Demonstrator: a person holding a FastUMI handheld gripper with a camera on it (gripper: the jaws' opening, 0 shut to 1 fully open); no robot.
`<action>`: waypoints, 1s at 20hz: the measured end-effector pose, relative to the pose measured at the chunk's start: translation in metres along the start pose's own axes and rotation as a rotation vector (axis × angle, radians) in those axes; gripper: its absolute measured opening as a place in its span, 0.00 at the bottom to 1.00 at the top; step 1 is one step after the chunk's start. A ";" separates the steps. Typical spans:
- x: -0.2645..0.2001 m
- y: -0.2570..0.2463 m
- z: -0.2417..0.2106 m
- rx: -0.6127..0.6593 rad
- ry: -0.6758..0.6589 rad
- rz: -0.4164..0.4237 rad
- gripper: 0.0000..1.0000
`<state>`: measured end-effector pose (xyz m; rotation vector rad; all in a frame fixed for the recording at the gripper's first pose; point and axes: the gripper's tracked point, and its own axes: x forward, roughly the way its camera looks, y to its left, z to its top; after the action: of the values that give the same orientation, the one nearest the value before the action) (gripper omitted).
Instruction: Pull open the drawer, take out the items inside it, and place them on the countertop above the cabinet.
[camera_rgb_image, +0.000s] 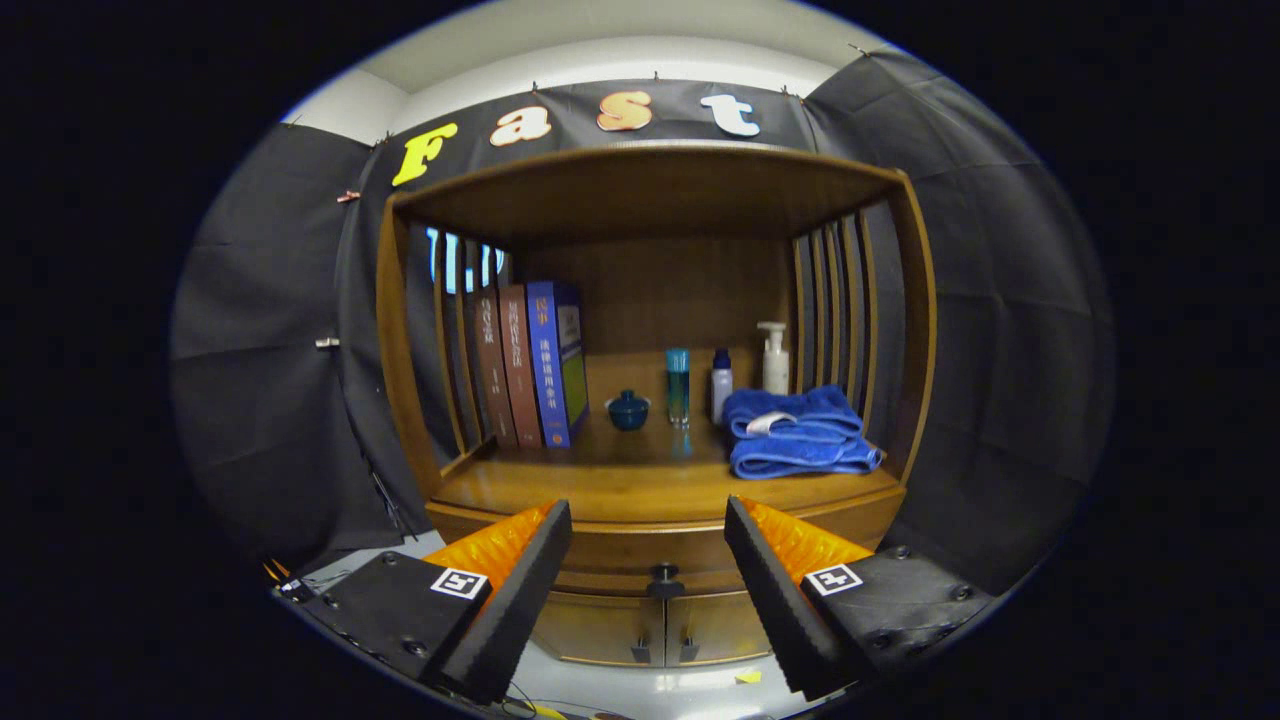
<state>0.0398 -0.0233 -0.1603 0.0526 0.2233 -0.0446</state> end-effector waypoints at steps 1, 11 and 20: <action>0.009 -0.002 -0.012 -0.002 0.019 -0.001 1.00; 0.084 -0.019 -0.110 0.013 0.159 -0.057 1.00; 0.115 -0.024 -0.156 0.010 0.267 -0.073 0.80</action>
<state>0.1161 -0.0427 -0.3393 0.0602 0.4921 -0.1115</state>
